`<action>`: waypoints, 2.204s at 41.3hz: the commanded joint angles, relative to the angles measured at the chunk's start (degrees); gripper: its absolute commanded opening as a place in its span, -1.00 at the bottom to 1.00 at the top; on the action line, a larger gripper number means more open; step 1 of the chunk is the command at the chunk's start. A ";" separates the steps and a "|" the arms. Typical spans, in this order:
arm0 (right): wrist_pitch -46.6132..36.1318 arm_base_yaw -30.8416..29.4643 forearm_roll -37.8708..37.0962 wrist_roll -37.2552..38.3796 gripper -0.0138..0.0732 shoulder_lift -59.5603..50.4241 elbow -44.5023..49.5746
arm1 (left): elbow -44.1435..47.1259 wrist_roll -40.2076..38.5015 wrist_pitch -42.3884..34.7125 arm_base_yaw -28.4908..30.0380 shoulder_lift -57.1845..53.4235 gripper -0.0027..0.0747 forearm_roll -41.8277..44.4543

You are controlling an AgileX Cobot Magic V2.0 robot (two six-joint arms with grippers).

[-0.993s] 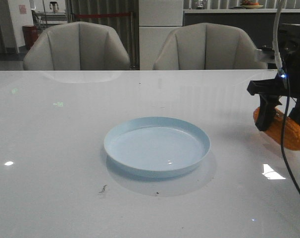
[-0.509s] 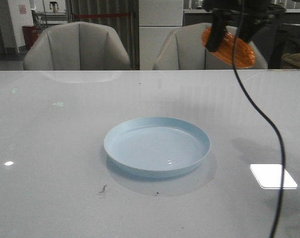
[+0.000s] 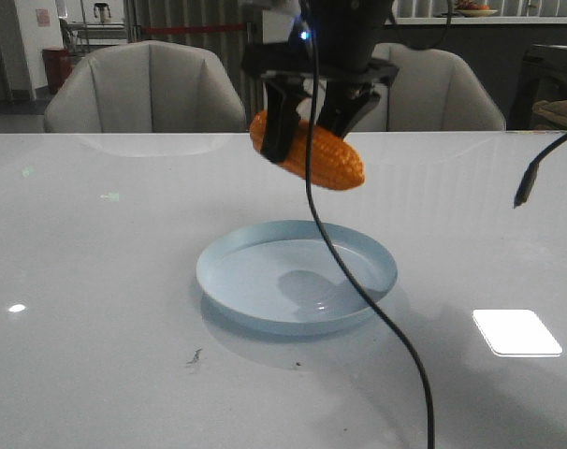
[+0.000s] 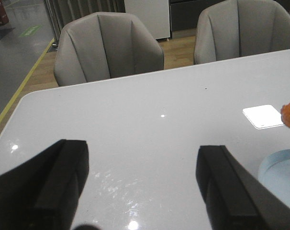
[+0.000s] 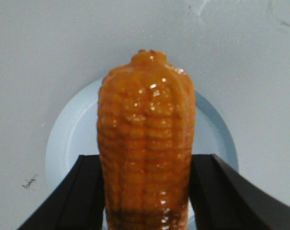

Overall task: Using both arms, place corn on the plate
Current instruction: 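Lift the corn with the right gripper and lower it onto the plate, then open the right gripper and raise it away from the plate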

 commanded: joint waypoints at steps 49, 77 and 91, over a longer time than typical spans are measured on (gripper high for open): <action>4.61 -0.22 0.80 -1.85 0.75 -0.10 -7.89 | -1.69 -0.37 -4.52 0.08 0.23 0.44 0.79; 11.64 -26.30 0.68 -2.19 0.75 -32.34 -4.77 | -1.69 -0.37 -4.52 0.08 0.23 0.44 0.86; -8.94 -36.70 0.37 -4.85 0.75 -57.48 33.44 | -1.69 -0.37 -4.52 0.08 0.23 0.44 0.86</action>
